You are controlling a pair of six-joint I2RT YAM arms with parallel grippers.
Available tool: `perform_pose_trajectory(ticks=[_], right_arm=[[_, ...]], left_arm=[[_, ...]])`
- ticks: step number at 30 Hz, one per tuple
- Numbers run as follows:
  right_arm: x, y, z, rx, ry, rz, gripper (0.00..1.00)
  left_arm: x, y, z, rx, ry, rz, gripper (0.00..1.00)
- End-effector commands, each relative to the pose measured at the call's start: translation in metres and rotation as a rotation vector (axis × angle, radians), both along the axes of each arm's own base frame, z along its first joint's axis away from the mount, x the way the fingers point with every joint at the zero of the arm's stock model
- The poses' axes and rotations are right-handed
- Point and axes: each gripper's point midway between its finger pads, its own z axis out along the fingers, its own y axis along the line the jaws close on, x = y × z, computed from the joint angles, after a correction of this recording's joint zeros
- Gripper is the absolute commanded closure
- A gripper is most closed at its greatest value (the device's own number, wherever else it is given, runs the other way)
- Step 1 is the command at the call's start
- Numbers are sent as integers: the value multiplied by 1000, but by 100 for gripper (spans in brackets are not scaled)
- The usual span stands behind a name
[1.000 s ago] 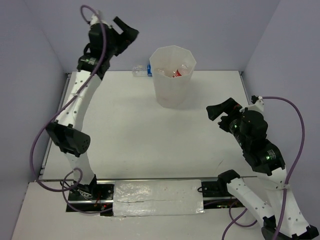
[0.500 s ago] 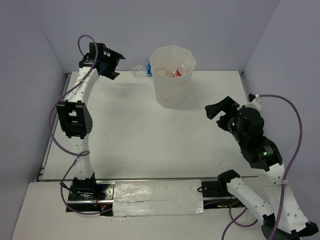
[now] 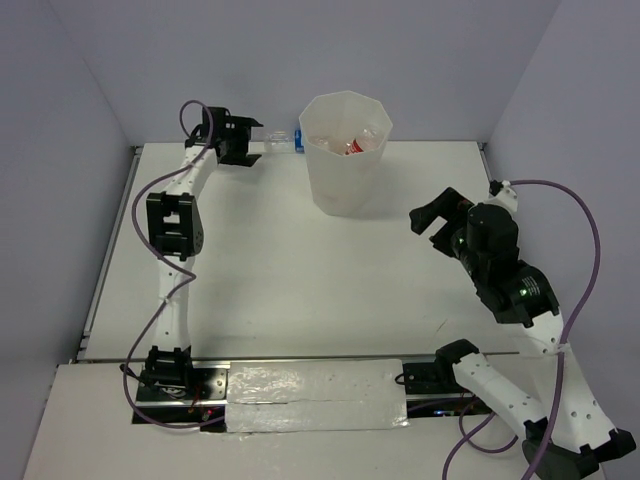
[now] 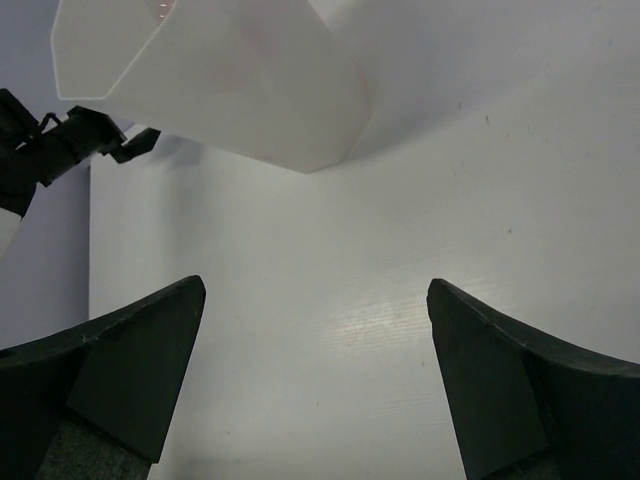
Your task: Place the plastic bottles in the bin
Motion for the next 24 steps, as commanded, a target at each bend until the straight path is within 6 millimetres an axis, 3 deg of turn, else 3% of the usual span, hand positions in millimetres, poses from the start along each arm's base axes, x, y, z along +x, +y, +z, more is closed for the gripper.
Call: perform_pose_trajectory(ticks=[1,2,3,10,24], right_arm=[[0,-4,8,-28,-11,-10,0],[1,-3,7,-27,-6,-8,0],[1,-2,6,-25,-3,-2,0],[5,6,-11,-24,44,24,1],[3,9,-9,11,46,27,1]], left_arm=[[22,-15,9,-127,-84,13,1],[25,-17,7,-138,-89,12,0],[27,-19,-8,-150,-66,21,1],[38,-38,-23,-214,-96,27,0],[45,-57,-63,-264,-40,123,0]])
